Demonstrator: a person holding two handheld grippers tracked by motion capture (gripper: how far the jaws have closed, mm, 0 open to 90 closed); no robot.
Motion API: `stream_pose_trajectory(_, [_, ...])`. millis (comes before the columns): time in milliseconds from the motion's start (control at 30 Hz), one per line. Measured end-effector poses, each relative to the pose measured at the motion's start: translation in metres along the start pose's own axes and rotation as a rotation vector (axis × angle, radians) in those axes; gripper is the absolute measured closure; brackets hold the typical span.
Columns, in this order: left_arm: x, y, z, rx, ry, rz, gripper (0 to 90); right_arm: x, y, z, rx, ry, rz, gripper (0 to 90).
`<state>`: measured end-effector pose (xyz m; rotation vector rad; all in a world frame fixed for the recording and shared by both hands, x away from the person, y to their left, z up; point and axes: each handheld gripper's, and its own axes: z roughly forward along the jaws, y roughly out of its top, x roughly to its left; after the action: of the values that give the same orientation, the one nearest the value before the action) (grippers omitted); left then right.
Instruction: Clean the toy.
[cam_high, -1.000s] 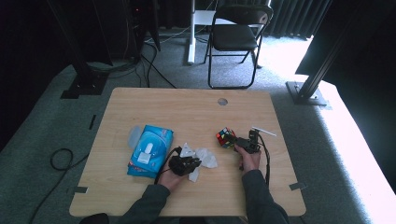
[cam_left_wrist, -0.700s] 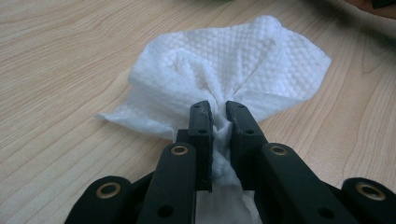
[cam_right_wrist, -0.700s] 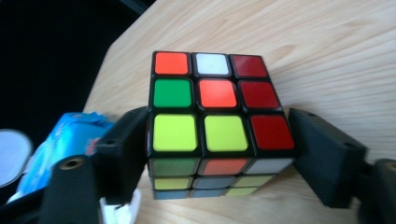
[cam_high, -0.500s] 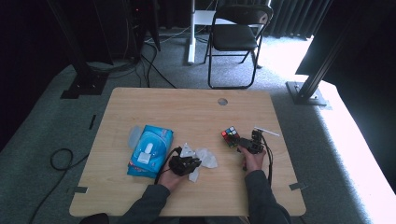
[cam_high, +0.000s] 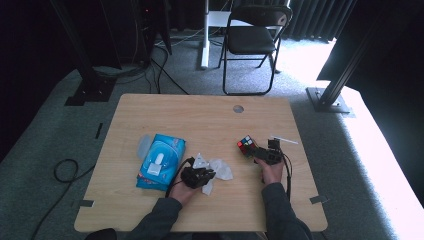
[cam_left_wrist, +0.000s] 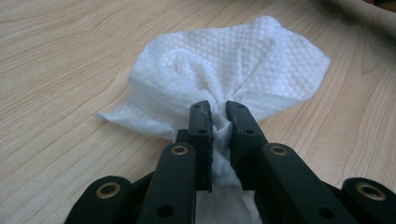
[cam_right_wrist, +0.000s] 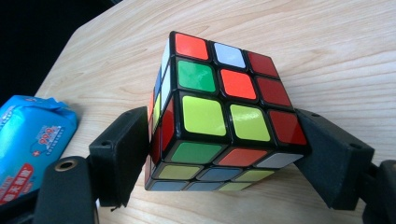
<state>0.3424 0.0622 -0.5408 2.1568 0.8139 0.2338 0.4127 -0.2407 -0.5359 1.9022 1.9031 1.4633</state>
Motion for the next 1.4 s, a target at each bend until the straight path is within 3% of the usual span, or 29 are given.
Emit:
stream_pose_trajectory(133, [0.000, 0.000, 0.000, 0.000, 0.000, -0.001, 81.5, -0.003, 0.000, -0.003, -0.011, -0.008, 0.004, 22.4])
stream_pose_trajectory(400, [0.000, 0.000, 0.000, 0.001, 0.000, 0.000, 81.4, -0.001, 0.001, -0.005, -0.010, -0.038, -0.053, 22.9])
stream_pose_trajectory(667, [0.000, 0.000, 0.000, 0.000, -0.001, 0.000, 81.2, -0.008, 0.002, -0.008, -0.027, -0.019, -0.009, 24.9])
stream_pose_trajectory(833, [0.000, 0.000, 0.000, 0.000, 0.000, 0.000, 81.2, -0.021, 0.003, -0.011, -0.054, 0.090, 0.109, 31.4])
stream_pose_trajectory(900, [0.000, 0.000, 0.000, 0.000, 0.000, 0.000, 81.2, -0.025, 0.002, -0.012, -0.058, 0.113, 0.147, 31.7])
stream_pose_trajectory(1033, [0.000, 0.000, 0.001, 0.002, -0.001, 0.001, 81.2, -0.024, 0.002, -0.013, -0.055, 0.117, 0.132, 33.6])
stream_pose_trajectory(1400, [0.000, 0.001, 0.000, -0.002, 0.003, 0.004, 81.3, -0.021, 0.001, -0.011, -0.052, 0.133, 0.149, 33.8])
